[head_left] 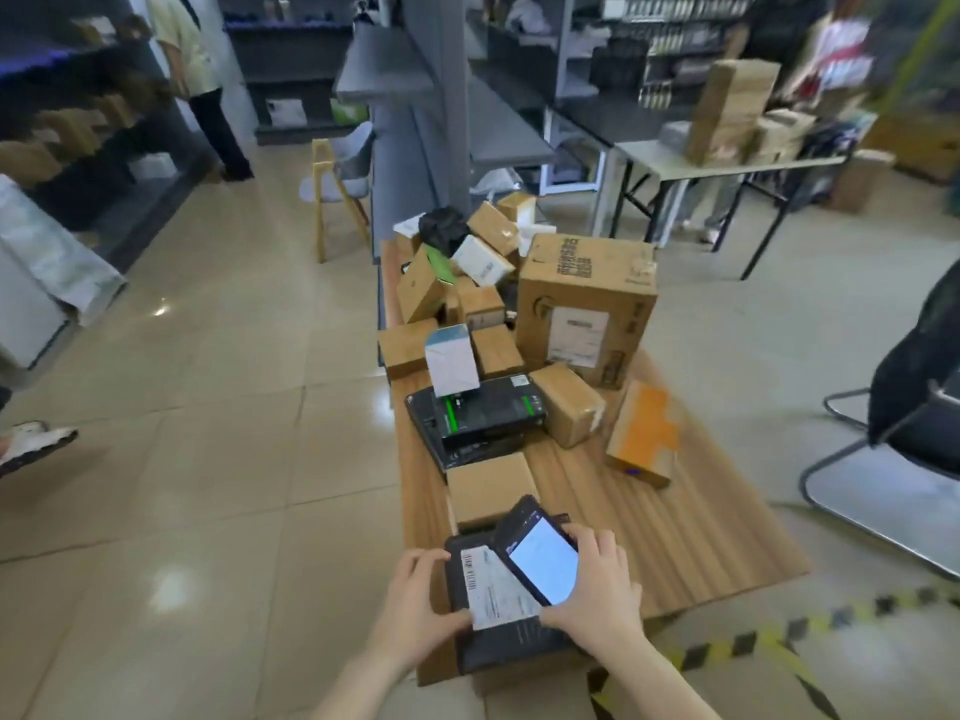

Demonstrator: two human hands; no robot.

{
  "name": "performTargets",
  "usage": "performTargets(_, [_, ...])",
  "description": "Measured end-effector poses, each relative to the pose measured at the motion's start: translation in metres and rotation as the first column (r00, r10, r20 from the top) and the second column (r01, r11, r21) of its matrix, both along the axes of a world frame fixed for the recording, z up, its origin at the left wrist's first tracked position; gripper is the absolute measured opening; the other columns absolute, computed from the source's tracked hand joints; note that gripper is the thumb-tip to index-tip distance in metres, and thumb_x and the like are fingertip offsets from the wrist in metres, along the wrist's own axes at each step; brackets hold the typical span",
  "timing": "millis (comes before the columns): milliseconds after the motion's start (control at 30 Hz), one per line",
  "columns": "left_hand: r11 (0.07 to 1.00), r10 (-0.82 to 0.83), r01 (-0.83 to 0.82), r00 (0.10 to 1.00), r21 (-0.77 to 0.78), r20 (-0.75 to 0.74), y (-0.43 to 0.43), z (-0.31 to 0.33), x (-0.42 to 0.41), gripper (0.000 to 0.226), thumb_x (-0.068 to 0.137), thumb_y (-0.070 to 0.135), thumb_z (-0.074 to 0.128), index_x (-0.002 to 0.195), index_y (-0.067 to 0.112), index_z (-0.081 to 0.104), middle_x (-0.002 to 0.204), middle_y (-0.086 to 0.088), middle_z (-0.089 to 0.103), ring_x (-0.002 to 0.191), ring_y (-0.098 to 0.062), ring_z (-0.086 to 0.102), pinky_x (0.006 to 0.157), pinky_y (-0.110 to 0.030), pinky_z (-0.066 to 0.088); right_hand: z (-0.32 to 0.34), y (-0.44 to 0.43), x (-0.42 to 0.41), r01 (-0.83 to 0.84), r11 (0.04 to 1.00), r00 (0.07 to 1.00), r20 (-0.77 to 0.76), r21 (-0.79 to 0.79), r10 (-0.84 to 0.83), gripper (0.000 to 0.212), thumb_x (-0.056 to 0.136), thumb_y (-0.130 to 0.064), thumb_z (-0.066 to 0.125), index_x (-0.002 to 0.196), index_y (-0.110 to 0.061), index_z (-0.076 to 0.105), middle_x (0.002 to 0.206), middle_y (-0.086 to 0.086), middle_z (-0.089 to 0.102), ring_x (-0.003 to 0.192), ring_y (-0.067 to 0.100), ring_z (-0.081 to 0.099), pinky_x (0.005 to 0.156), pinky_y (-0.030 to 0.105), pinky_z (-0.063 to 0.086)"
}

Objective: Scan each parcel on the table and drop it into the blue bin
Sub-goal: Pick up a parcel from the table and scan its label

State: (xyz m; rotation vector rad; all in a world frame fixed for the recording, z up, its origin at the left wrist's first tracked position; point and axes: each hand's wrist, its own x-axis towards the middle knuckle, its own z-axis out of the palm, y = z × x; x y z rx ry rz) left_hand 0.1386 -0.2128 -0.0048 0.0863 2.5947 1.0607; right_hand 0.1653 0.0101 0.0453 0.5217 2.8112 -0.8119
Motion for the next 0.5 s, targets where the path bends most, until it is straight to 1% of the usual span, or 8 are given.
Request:
performTargets(67, [0.999,-0.038,0.037,0.999,0.027,0.025,0.017,-0.007,0.001,0.086,0.054,0.056,0.076,0.129,0.033,0.040,0.127,0.014,0.028,0.122,-0.005,0.036,0.103,-0.019,0.031,-0.004,0.017,0.013,0.052,0.999,0.998,0.038,0.012,-0.052,0.101,0.054,-0.046,0.083,0.136,-0.035,0.024,0.129,-0.010,0.031,0.123,0.014,0.030,0.102,0.044,0.037])
performTargets(133, [0.998,-0.044,0.042,0.998,0.039,0.037,0.027,-0.013,0.001,0.103,0.049,0.059,0.075,0.139,0.031,0.033,0.135,0.013,0.019,0.131,-0.011,0.027,0.114,-0.027,0.026,-0.007,0.027,0.024,0.092,0.995,0.993,0.077,0.028,-0.094,0.102,0.053,-0.046,0.082,0.137,-0.033,0.025,0.129,-0.010,0.031,0.123,0.014,0.031,0.102,0.044,0.037])
performTargets(200, [0.998,-0.061,0.060,0.997,0.021,0.052,0.031,-0.017,0.000,0.116,0.045,0.064,0.074,0.145,0.032,0.024,0.145,0.014,0.008,0.139,-0.015,0.015,0.118,-0.035,0.022,-0.009,0.033,0.032,0.143,0.989,0.983,0.107,0.036,-0.146,0.103,0.054,-0.044,0.083,0.138,-0.031,0.025,0.131,-0.009,0.031,0.125,0.015,0.030,0.102,0.044,0.037])
performTargets(267, [0.995,-0.092,0.094,0.993,-0.017,0.071,0.032,-0.024,0.000,0.125,0.043,0.072,0.070,0.148,0.033,0.017,0.150,0.015,-0.005,0.143,-0.019,0.006,0.119,-0.039,0.020,-0.011,0.035,0.038,0.171,0.984,0.976,0.130,0.039,-0.175,0.103,0.056,-0.040,0.083,0.140,-0.030,0.024,0.134,-0.008,0.030,0.128,0.016,0.029,0.102,0.044,0.036])
performTargets(300, [0.994,-0.098,0.101,0.992,-0.037,0.082,0.033,-0.026,0.001,0.126,0.043,0.074,0.069,0.150,0.033,0.014,0.151,0.015,-0.009,0.144,-0.020,0.004,0.120,-0.040,0.020,-0.011,0.036,0.040,0.170,0.984,0.975,0.139,0.046,-0.175,0.102,0.057,-0.039,0.083,0.140,-0.029,0.025,0.134,-0.007,0.030,0.128,0.016,0.029,0.103,0.045,0.037])
performTargets(367, [0.996,-0.074,0.080,0.992,-0.051,0.105,0.034,-0.030,0.003,0.125,0.049,0.071,0.072,0.151,0.032,0.011,0.154,0.010,-0.011,0.144,-0.022,0.006,0.120,-0.040,0.020,-0.010,0.037,0.043,0.152,0.986,0.970,0.179,0.069,-0.162,0.101,0.059,-0.038,0.082,0.141,-0.028,0.025,0.135,-0.006,0.031,0.129,0.017,0.030,0.104,0.044,0.037])
performTargets(433, [0.999,-0.013,0.017,0.995,-0.035,0.103,0.036,-0.032,0.004,0.121,0.055,0.063,0.076,0.152,0.031,0.011,0.156,0.005,-0.007,0.143,-0.023,0.012,0.118,-0.039,0.022,-0.011,0.039,0.047,0.141,0.987,0.965,0.211,0.079,-0.154,0.099,0.061,-0.037,0.082,0.142,-0.028,0.025,0.137,-0.005,0.030,0.129,0.017,0.030,0.105,0.044,0.038])
performTargets(500, [1.000,0.020,-0.018,0.996,-0.026,0.089,0.037,-0.034,0.002,0.120,0.059,0.055,0.079,0.153,0.029,0.009,0.157,0.005,-0.005,0.143,-0.023,0.015,0.118,-0.037,0.023,-0.011,0.043,0.049,0.127,0.989,0.964,0.225,0.081,-0.142,0.097,0.061,-0.036,0.082,0.141,-0.029,0.026,0.137,-0.005,0.031,0.129,0.017,0.030,0.105,0.044,0.037])
